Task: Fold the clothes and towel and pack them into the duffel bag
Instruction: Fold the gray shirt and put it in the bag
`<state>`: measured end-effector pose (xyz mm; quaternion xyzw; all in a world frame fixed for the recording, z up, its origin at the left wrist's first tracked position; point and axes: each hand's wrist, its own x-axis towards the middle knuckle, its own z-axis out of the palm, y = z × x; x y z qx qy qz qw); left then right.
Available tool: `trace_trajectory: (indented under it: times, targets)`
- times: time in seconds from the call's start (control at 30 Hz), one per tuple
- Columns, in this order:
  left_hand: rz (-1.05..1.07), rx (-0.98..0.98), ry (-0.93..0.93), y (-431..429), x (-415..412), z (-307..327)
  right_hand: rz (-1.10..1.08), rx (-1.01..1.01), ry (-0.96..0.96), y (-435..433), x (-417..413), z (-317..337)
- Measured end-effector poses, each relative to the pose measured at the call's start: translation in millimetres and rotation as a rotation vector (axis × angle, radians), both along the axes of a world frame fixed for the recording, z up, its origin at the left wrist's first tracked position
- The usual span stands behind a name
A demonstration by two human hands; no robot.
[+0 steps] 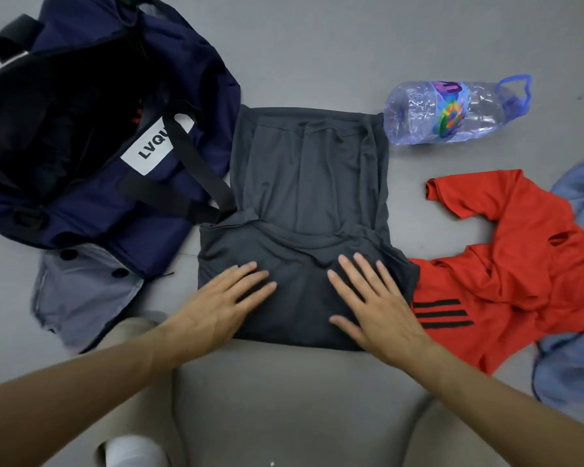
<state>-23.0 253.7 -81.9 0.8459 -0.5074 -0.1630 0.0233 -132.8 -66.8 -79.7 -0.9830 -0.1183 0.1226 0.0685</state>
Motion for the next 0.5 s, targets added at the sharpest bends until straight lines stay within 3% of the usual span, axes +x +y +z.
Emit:
trace_trajectory:
  times: [0.07,0.23,0.4,0.5]
  targets:
    - [0.044,0.126,0.023,4,-1,-9,0.003,-0.078,0.099,-3,-14,-10]
    - [0.047,0.209,0.005,10,21,-8,0.028,-0.151,0.188,-14,-9,-11]
    - [0.032,0.066,-0.008,17,-6,0,0.061,-0.047,0.079,-14,-21,2]
    - [0.023,-0.026,0.033,42,-26,-3,0.15,-0.025,0.119,-20,-51,-4]
